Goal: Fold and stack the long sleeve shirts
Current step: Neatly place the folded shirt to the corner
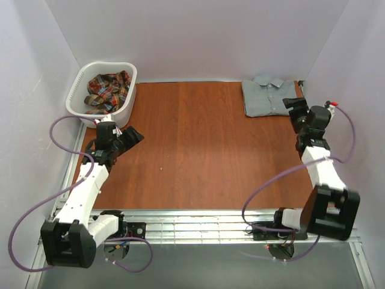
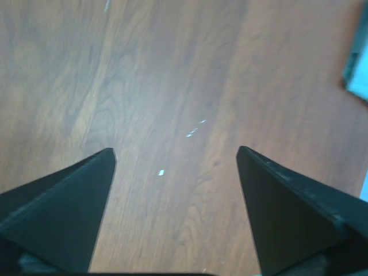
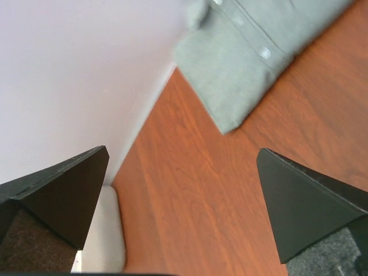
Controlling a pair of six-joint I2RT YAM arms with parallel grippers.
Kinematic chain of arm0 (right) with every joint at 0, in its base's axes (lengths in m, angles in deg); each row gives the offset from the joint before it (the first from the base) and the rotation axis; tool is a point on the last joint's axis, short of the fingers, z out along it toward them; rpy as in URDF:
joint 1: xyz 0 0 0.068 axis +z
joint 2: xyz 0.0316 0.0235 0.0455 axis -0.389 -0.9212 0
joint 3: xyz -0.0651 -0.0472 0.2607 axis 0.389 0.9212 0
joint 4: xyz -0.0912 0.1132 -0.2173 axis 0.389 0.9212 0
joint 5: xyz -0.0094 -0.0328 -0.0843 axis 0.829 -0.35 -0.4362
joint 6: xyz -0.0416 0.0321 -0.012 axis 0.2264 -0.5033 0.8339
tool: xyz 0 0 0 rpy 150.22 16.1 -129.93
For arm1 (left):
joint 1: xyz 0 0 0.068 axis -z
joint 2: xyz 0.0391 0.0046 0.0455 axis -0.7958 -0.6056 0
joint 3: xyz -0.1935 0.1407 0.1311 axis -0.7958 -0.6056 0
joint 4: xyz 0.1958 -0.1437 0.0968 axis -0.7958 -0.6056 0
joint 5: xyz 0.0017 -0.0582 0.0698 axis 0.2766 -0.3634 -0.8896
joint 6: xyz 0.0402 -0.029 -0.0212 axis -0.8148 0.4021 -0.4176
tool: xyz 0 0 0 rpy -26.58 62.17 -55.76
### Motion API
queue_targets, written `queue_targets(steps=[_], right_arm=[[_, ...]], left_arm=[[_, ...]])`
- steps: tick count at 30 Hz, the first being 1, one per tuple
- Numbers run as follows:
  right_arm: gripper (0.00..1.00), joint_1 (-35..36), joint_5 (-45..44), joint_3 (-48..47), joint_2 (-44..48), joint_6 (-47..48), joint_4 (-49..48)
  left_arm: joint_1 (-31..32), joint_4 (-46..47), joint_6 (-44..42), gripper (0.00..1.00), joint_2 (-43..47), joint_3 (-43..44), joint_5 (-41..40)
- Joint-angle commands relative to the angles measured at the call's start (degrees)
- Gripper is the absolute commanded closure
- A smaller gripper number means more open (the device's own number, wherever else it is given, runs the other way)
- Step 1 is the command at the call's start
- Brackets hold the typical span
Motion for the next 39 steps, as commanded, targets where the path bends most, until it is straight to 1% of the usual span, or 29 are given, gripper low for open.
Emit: queue_targets(steps=[1,2,3,4,5,6,7,8,9,10,12,13,15,16,17,19,21,22,26,33,39], right_arm=[[0.01,-0.3,-2.2,-1.9,14.5,17.2,16.7],[0.01,-0.4,-2.9,-2.7,17.3,19.6,23.3],[0.01,-0.4,-3.2,-3.9,20.1,22.6,25.9],[0.01,-0.4,-3.5,-6.6,24.9,27.5,29.4],[0.01,-0.4,-4.7,-8.3,27.2,30.1,35.3],[0.01,-0.2,-5.7,-9.9,29.2,32.3,38.8],[0.01,3.0,-9.9,-11.7,32.5,33.7,41.9],[0.01,4.2,-12.6,-14.1,34.4,35.2,43.9],[0.02,4.7,-14.0,-14.6,36.4,35.2,46.4],[0.01,5.9,-14.6,-15.4,40.3,35.1,47.3],[0.01,8.2,-16.5,-15.9,44.2,35.6,47.8],[0.01,10.2,-17.4,-15.9,48.2,36.0,47.8],[0.01,10.8,-18.7,-15.1,52.4,38.9,47.9],[0.01,12.8,-18.9,-14.7,57.0,39.9,47.8],[0.01,13.2,-19.2,-14.2,59.2,41.0,47.8],[0.01,13.9,-19.9,-13.3,64.7,43.7,47.7],[0.02,14.2,-20.6,-12.6,67.2,46.2,47.6],[0.01,14.5,-20.3,-12.4,68.8,47.0,47.5],[0.01,15.0,-16.5,-11.6,70.4,50.5,47.5],[0.01,15.7,-16.0,-10.3,71.3,52.5,46.4],[0.02,16.1,-16.0,-9.0,71.7,52.7,45.2]], left_arm=[[-0.3,-10.2,-1.1,0.16,7.4,8.3,-1.9],[-0.3,-11.9,-1.4,0.14,8.5,11.3,-3.0],[-0.3,-15.3,-2.2,0.08,9.9,13.2,-4.3],[-0.3,-16.9,-2.7,0.05,11.2,14.7,-6.5],[-0.3,-20.3,-2.9,0.03,13.4,18.0,-8.9],[-0.3,-22.2,-2.5,0.02,14.6,19.4,-10.3],[-0.1,-23.9,-1.7,0.02,15.4,20.9,-12.3],[0.8,-26.6,-0.5,0.02,15.6,22.8,-14.9],[1.5,-30.0,0.7,0.02,16.6,23.2,-15.8],[2.7,-30.6,2.5,0.02,18.2,22.3,-18.0],[4.4,-31.9,4.3,0.02,22.7,20.2,-19.5],[4.8,-32.6,5.2,0.02,24.0,20.1,-20.3],[6.3,-35.3,5.5,0.02,27.6,20.3,-21.9],[7.0,-36.2,5.5,0.02,28.7,20.4,-22.6],[7.7,-37.0,5.3,0.02,30.3,20.2,-23.6],[9.3,-37.4,3.9,0.02,34.9,19.0,-23.1],[10.0,-36.3,2.2,0.02,37.9,18.1,-21.9],[10.0,-35.8,1.8,0.02,40.8,17.4,-21.6],[10.0,-31.6,-0.9,0.02,45.5,15.7,-21.7],[10.0,-28.7,-1.1,0.02,47.3,14.1,-25.5],[10.0,-28.3,0.7,0.02,47.6,12.7,-26.1]])
